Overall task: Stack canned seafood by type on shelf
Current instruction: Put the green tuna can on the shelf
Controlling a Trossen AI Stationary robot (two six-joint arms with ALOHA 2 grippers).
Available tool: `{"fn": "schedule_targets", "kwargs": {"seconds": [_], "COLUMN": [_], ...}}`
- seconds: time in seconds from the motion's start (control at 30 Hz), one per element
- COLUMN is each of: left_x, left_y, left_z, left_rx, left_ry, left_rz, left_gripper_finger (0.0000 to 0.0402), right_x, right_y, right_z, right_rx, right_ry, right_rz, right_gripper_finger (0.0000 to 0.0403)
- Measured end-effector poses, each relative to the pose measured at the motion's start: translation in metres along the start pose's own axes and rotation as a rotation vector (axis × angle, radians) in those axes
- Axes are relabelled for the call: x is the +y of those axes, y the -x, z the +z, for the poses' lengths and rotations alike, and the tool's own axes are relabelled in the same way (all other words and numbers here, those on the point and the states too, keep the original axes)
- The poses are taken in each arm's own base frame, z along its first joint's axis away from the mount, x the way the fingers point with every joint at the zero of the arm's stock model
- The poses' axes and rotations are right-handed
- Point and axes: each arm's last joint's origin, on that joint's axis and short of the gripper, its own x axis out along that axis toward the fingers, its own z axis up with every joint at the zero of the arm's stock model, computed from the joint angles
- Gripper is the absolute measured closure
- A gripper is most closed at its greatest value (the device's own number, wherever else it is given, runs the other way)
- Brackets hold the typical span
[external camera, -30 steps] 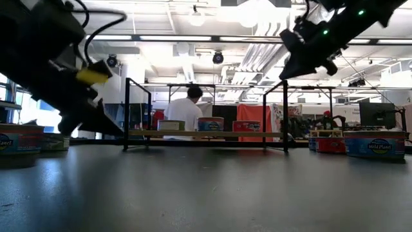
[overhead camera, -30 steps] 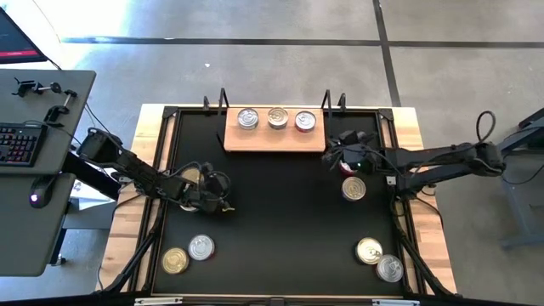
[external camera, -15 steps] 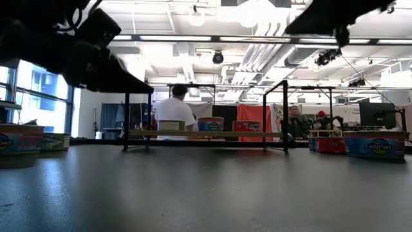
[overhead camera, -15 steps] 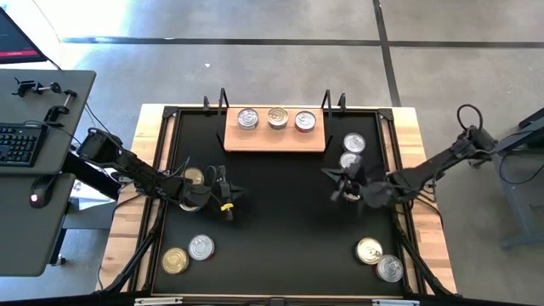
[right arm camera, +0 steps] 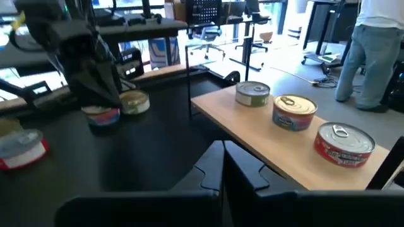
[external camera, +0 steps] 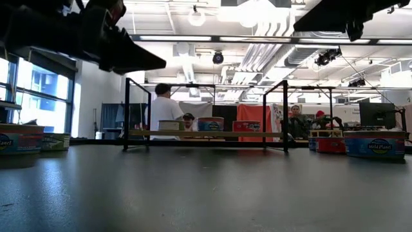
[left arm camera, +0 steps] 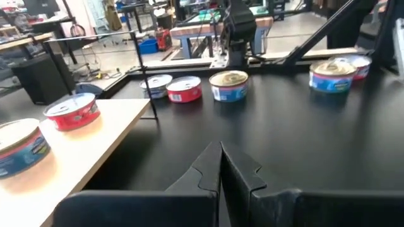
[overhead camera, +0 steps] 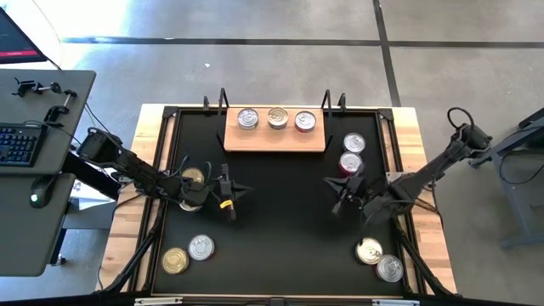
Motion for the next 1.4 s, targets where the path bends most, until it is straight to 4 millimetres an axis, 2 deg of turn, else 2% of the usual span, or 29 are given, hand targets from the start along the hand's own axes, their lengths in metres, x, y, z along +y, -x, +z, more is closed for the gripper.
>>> {"fn": "schedule_targets", "kwargs": {"seconds": [0.2,0.37,0.47,0.63,0.77,0.87,1.03,1.13,1.27,1.4], "left_x": [-0.002,-0.001,-0.004,-0.012,-0.011,-0.008,-0.005,-0.006,-0.011,-0.014], "left_y": [-0.001,-0.001,-0.001,-0.008,-0.013,-0.016,-0.016,-0.011,0.002,0.022], "left_z": [0.002,0.003,0.010,0.032,0.044,0.046,0.046,0.045,0.052,0.064], "left_rx": [-0.005,-0.021,-0.052,-0.107,-0.134,-0.132,-0.116,-0.060,0.120,0.289], "left_ry": [0.049,0.010,-0.063,-0.220,-0.247,-0.228,-0.226,-0.255,-0.318,-0.253], "left_rz": [-0.031,-0.031,-0.032,-0.035,-0.010,0.002,0.075,0.156,0.238,0.181], "left_gripper_finger": [0.0401,0.0401,0.0401,0.0401,0.0401,0.0401,0.0401,0.0401,0.0401,0.0401], "right_x": [0.007,0.011,0.012,0.017,0.022,0.021,0.018,0.019,0.024,0.028], "right_y": [-0.005,-0.008,-0.011,-0.016,-0.022,-0.031,-0.052,-0.063,-0.075,-0.086], "right_z": [-0.010,-0.018,-0.020,-0.032,-0.046,-0.053,-0.062,-0.066,-0.070,-0.070], "right_rx": [0.035,0.064,0.082,0.154,0.185,0.185,0.191,0.180,0.186,0.172], "right_ry": [0.023,0.021,0.031,0.037,0.129,0.194,0.165,0.123,0.120,0.130], "right_rz": [0.020,0.038,0.048,0.093,0.082,0.023,-0.058,-0.074,-0.017,0.063], "right_gripper_finger": [0.0388,0.0345,0.0314,0.0278,0.0272,0.0272,0.0272,0.0272,0.0272,0.0272]}}
